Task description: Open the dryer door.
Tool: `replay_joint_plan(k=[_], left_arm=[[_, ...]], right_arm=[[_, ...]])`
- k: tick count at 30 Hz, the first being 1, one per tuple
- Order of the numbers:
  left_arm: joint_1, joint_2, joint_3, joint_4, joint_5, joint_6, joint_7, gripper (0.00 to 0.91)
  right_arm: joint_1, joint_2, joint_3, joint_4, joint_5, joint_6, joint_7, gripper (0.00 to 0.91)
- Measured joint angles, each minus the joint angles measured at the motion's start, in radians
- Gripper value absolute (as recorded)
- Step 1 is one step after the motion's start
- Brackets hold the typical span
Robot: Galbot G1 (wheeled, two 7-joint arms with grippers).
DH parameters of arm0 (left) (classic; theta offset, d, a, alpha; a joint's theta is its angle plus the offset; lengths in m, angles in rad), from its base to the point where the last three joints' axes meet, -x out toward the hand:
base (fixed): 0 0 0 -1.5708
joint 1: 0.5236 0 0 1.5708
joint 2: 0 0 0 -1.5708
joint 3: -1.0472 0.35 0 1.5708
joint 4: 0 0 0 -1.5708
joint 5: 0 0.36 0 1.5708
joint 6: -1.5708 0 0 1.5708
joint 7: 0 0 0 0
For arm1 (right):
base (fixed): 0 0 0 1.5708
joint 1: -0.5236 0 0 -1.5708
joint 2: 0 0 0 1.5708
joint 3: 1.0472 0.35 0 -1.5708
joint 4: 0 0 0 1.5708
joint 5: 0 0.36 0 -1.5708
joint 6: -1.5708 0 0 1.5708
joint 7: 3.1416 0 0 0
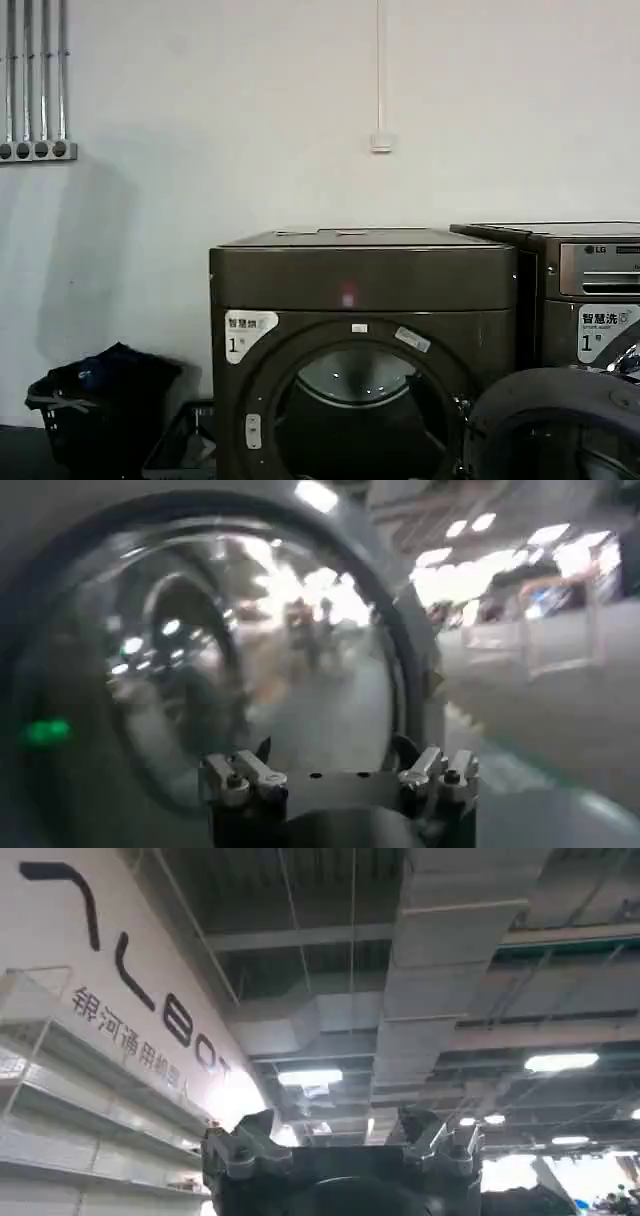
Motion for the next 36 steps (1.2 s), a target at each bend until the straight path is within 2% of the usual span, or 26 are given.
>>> replay_joint_plan(k=[7, 14, 24, 27, 31, 36], left_arm=[[0.101, 0.173, -0.083, -0.144, 0.067, 0.117, -0.058, 0.907], [0.194, 0.362, -0.190, -0.281, 0.046, 0.224, -0.101, 0.907], [0.365, 0.583, -0.414, -0.444, -0.164, 0.384, -0.247, 0.907], [0.423, 0.649, -0.493, -0.485, -0.256, 0.465, -0.316, 0.907], [0.480, 0.730, -0.579, -0.529, -0.382, 0.522, -0.344, 0.907], [0.506, 0.844, -0.631, -0.580, -0.535, 0.639, -0.470, 0.907]], right_arm=[[0.001, -0.011, 0.010, -0.022, -0.042, 0.031, -0.028, 0.907], [0.002, -0.021, 0.016, -0.037, -0.047, 0.031, -0.031, 0.907], [0.025, -0.022, 0.000, -0.026, -0.047, 0.023, -0.030, 0.907], [0.031, -0.022, -0.007, -0.031, -0.047, 0.023, -0.030, 0.907], [0.043, -0.021, -0.023, -0.035, -0.048, 0.023, -0.030, 0.907], [0.053, -0.016, -0.037, -0.028, -0.048, 0.023, -0.030, 0.907]])
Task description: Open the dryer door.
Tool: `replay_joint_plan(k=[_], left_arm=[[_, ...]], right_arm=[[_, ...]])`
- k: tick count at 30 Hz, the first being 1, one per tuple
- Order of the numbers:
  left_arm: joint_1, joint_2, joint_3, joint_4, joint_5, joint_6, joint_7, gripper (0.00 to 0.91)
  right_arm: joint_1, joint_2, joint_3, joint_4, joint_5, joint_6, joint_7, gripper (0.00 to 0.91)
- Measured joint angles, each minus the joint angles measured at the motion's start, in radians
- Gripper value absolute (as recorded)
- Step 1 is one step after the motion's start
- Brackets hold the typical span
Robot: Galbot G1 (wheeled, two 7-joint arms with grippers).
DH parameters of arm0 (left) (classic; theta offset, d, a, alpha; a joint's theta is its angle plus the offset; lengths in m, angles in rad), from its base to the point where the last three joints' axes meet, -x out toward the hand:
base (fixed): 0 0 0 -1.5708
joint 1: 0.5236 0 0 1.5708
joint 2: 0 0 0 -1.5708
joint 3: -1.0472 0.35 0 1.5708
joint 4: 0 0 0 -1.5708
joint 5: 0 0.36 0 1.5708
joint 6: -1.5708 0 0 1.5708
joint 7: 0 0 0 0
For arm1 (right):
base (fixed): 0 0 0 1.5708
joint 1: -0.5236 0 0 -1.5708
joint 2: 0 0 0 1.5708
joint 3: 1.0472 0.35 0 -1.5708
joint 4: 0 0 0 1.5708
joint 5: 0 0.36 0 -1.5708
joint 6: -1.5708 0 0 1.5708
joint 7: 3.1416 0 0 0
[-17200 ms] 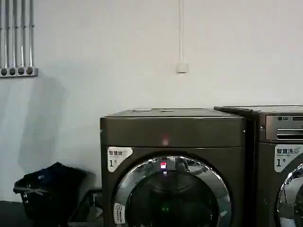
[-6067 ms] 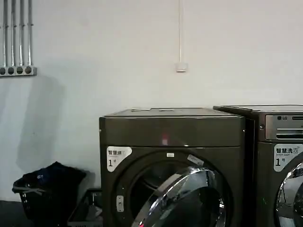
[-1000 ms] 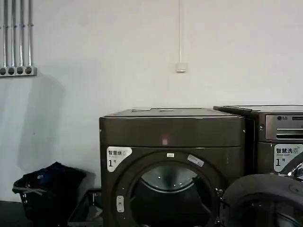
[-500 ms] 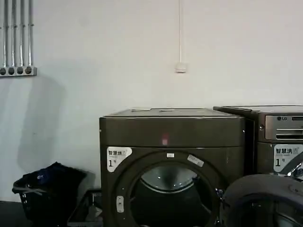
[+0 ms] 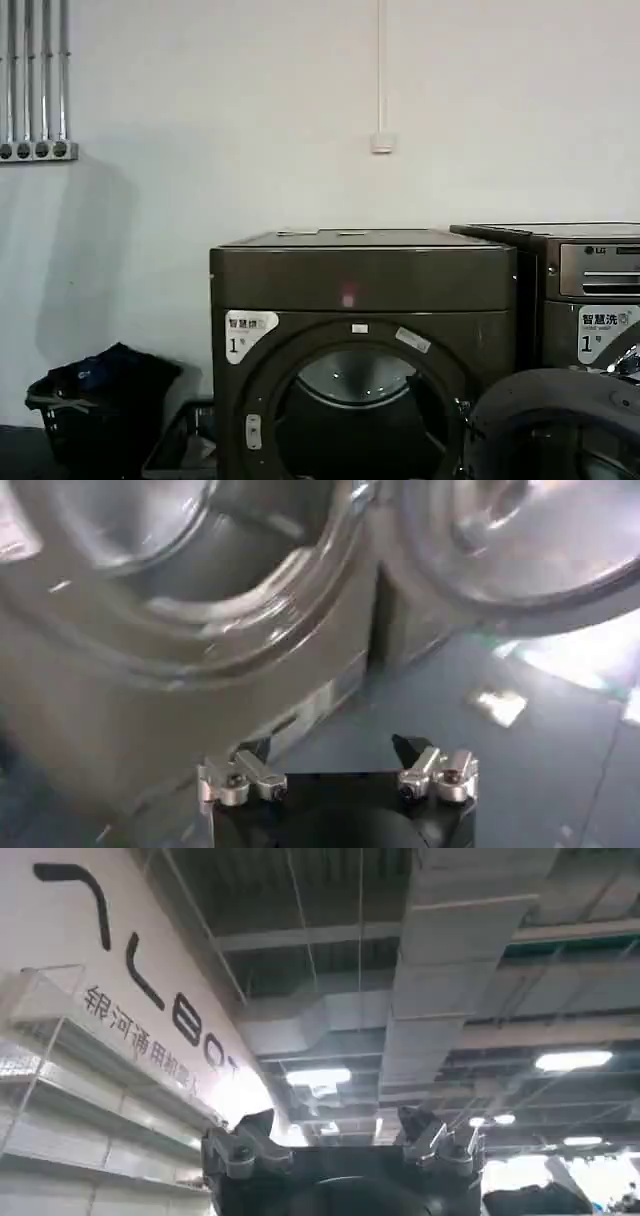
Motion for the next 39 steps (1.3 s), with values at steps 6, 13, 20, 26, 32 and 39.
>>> replay_joint_plan(k=[6, 13, 20, 26, 32, 39], left_arm=[[0.013, 0.108, -0.034, -0.017, -0.050, 0.000, -0.065, 0.907], [0.019, 0.186, -0.060, -0.034, -0.253, 0.000, -0.253, 0.907], [0.042, 0.239, -0.087, -0.019, -0.497, -0.001, -0.452, 0.907], [0.083, 0.279, -0.111, 0.007, -0.657, -0.001, -0.581, 0.907], [0.082, 0.324, -0.122, 0.051, -0.799, -0.001, -0.663, 0.907], [0.083, 0.349, -0.127, 0.114, -0.915, -0.001, -0.691, 0.907]], right_arm=[[0.003, 0.000, -0.009, -0.010, 0.000, 0.001, 0.000, 0.907], [0.003, 0.001, -0.011, -0.021, -0.003, 0.003, 0.000, 0.907], [0.004, 0.001, -0.018, -0.027, -0.006, 0.004, 0.000, 0.907], [0.013, 0.005, -0.033, -0.029, -0.007, 0.004, 0.000, 0.907], [0.027, 0.002, -0.044, -0.032, -0.008, 0.004, 0.000, 0.907], [0.027, 0.000, -0.049, -0.033, -0.011, 0.005, 0.000, 0.907]])
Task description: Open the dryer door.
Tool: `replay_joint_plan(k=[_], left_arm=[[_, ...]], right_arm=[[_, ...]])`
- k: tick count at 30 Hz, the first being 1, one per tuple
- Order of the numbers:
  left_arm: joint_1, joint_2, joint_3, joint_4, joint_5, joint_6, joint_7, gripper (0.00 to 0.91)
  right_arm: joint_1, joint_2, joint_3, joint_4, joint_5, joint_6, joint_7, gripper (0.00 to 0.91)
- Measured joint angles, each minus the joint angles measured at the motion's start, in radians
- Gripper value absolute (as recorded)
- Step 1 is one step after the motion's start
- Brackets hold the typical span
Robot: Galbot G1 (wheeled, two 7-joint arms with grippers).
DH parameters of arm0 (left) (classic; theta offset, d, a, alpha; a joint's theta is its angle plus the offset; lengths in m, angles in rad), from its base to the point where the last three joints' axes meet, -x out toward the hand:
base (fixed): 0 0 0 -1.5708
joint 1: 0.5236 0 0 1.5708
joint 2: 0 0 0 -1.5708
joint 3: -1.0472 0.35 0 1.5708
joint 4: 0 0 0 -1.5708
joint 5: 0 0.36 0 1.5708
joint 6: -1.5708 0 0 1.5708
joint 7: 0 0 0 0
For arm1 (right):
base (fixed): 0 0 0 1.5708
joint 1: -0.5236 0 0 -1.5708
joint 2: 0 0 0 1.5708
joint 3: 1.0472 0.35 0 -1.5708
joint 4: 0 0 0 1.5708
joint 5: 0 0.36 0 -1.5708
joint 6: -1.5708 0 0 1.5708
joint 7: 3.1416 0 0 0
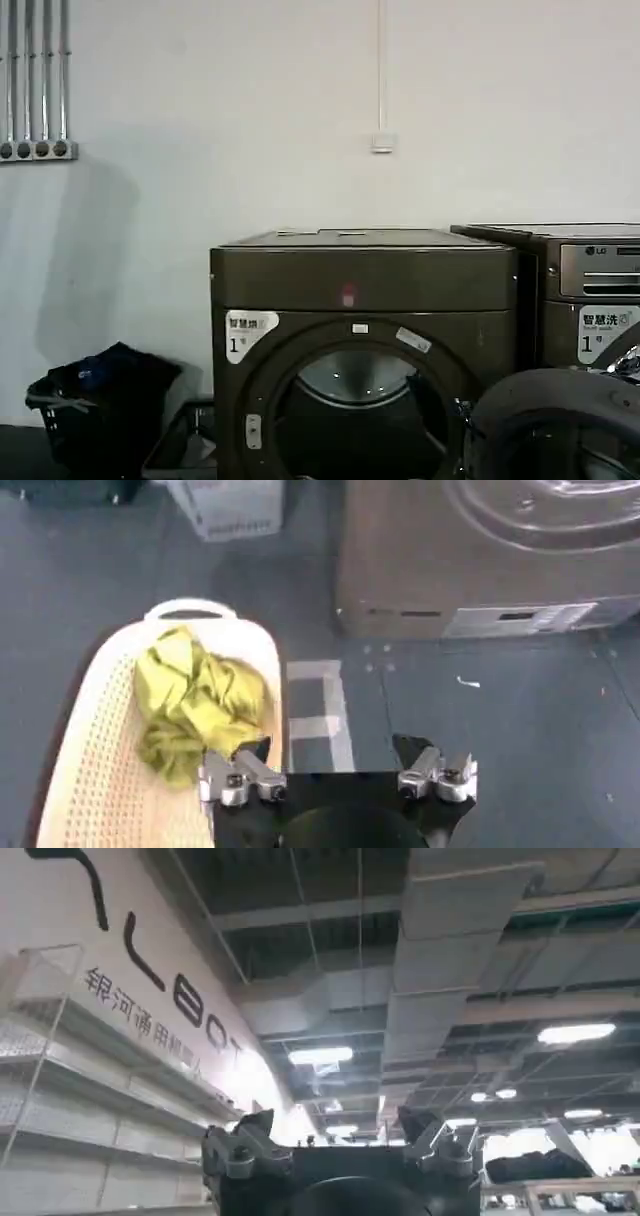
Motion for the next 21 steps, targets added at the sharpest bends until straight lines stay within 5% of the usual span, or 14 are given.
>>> replay_joint_plan(k=[21], left_arm=[[-0.001, 0.008, -0.033, 0.057, -0.133, 0.000, -0.100, 0.907]], right_arm=[[-0.004, -0.002, 0.001, -0.005, 0.001, 0.001, 0.001, 0.907]])
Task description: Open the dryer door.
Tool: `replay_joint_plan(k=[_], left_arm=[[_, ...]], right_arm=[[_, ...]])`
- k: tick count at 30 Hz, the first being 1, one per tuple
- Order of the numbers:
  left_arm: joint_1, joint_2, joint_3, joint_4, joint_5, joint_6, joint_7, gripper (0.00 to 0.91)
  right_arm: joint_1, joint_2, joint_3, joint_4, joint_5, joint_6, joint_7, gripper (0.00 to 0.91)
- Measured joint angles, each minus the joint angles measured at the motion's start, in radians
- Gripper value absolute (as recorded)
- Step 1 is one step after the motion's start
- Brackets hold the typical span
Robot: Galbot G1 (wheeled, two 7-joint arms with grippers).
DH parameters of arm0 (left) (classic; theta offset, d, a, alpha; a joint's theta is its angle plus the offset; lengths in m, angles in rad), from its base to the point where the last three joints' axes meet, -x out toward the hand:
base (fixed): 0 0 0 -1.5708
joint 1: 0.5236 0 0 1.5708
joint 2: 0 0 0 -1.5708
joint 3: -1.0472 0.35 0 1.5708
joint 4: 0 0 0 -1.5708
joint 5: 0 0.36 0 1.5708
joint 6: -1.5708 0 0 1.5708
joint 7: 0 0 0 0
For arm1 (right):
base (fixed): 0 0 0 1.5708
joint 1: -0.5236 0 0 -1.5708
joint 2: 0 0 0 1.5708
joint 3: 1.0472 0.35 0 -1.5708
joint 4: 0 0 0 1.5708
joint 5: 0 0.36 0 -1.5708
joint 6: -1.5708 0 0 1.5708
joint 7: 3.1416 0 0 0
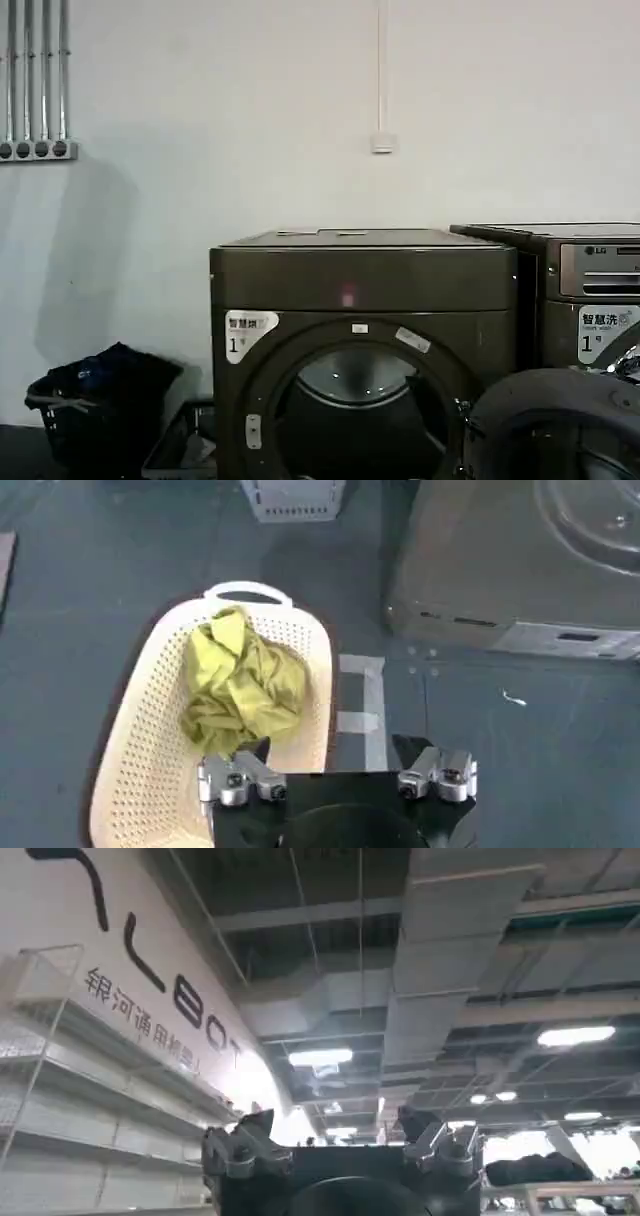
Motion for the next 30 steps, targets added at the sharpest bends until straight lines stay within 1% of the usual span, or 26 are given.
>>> replay_joint_plan(k=[4, 11, 16, 30], left_arm=[[0.003, 0.002, -0.004, -0.012, -0.002, 0.000, -0.002, 0.907], [0.009, 0.007, -0.001, -0.008, 0.079, 0.000, -0.001, 0.907], [0.013, 0.016, 0.002, 0.000, 0.104, 0.000, -0.002, 0.907], [0.014, 0.029, 0.019, 0.001, 0.103, 0.000, -0.006, 0.907]], right_arm=[[0.000, 0.001, -0.001, -0.003, 0.000, 0.000, 0.000, 0.907], [0.000, 0.001, -0.003, -0.005, 0.000, 0.001, 0.000, 0.907], [0.001, 0.000, -0.003, -0.007, 0.000, 0.001, -0.001, 0.907], [0.008, 0.001, -0.011, -0.004, -0.003, 0.001, 0.000, 0.907]])
